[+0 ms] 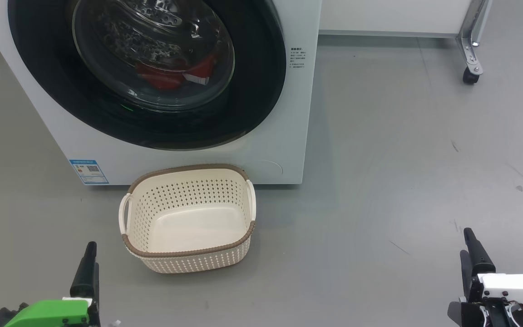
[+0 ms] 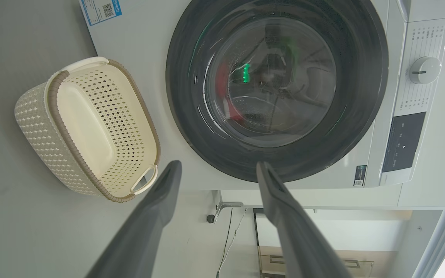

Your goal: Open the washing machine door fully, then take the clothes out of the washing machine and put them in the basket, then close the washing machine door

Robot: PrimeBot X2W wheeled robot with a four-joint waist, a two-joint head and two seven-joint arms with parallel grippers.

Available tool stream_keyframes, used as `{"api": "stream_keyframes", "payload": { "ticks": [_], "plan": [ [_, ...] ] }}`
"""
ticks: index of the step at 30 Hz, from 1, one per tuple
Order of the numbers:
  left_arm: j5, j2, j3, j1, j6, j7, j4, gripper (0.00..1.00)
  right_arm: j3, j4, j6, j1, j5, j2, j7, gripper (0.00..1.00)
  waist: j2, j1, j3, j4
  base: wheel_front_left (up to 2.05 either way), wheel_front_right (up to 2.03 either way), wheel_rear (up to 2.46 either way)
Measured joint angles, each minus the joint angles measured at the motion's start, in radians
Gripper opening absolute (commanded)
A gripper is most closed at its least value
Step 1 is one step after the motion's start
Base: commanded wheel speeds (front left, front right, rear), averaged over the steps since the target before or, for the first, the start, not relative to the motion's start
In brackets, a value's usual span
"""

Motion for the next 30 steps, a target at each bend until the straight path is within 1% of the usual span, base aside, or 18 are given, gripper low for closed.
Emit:
{"api": "stream_keyframes", "payload": {
  "ticks": [1,2,8,14,18,20,22,25,30],
  "plan": [
    [0.001,0.0,0.001,0.0,0.0,-0.006,-0.002,1.0,0.001,-0.003,0.0,0.0,-0.005,0.0,-0.002,1.0,0.0,0.0,0.0,0.0,0.0,0.0,0.0],
    [0.042,0.002,0.019,-0.001,0.0,-0.035,-0.03,1.0,0.001,-0.041,0.0,-0.005,-0.063,-0.003,-0.034,1.0,0.0,0.0,-0.002,0.0,0.0,0.0,0.0],
    [0.071,0.002,0.024,-0.005,0.0,-0.06,-0.06,1.0,0.007,-0.079,0.0,-0.021,-0.118,-0.004,-0.061,1.0,0.0,0.0,-0.005,0.002,0.0,0.0,0.0],
    [0.145,0.003,0.026,-0.021,0.0,-0.077,-0.087,1.0,0.018,-0.115,0.0,-0.028,-0.186,-0.007,-0.078,1.0,0.0,0.0,-0.008,0.006,0.0,0.0,0.0],
    [0.207,0.004,0.023,-0.031,0.0,-0.095,-0.111,1.0,0.048,-0.133,0.0,-0.037,-0.235,-0.025,-0.094,1.0,0.0,0.0,-0.009,0.008,0.0,0.0,0.0],
    [0.259,0.004,0.025,-0.033,0.0,-0.1,-0.125,1.0,0.057,-0.143,0.0,-0.042,-0.258,-0.031,-0.1,1.0,0.0,0.0,-0.01,0.009,0.0,0.0,0.0],
    [0.306,0.006,0.023,-0.037,0.0,-0.108,-0.131,1.0,0.057,-0.15,0.0,-0.042,-0.288,-0.031,-0.109,1.0,0.0,0.0,-0.011,0.009,0.0,0.0,0.0],
    [0.34,0.006,0.012,-0.037,0.0,-0.119,-0.138,1.0,0.054,-0.16,0.0,-0.042,-0.319,-0.03,-0.122,1.0,0.0,0.0,-0.012,0.009,0.0,0.0,0.0],
    [0.446,0.006,0.006,-0.037,0.0,-0.137,-0.154,1.0,0.054,-0.177,0.0,-0.042,-0.407,-0.035,-0.138,1.0,0.0,0.0,-0.013,0.007,0.0,0.0,0.0]
  ]
}}
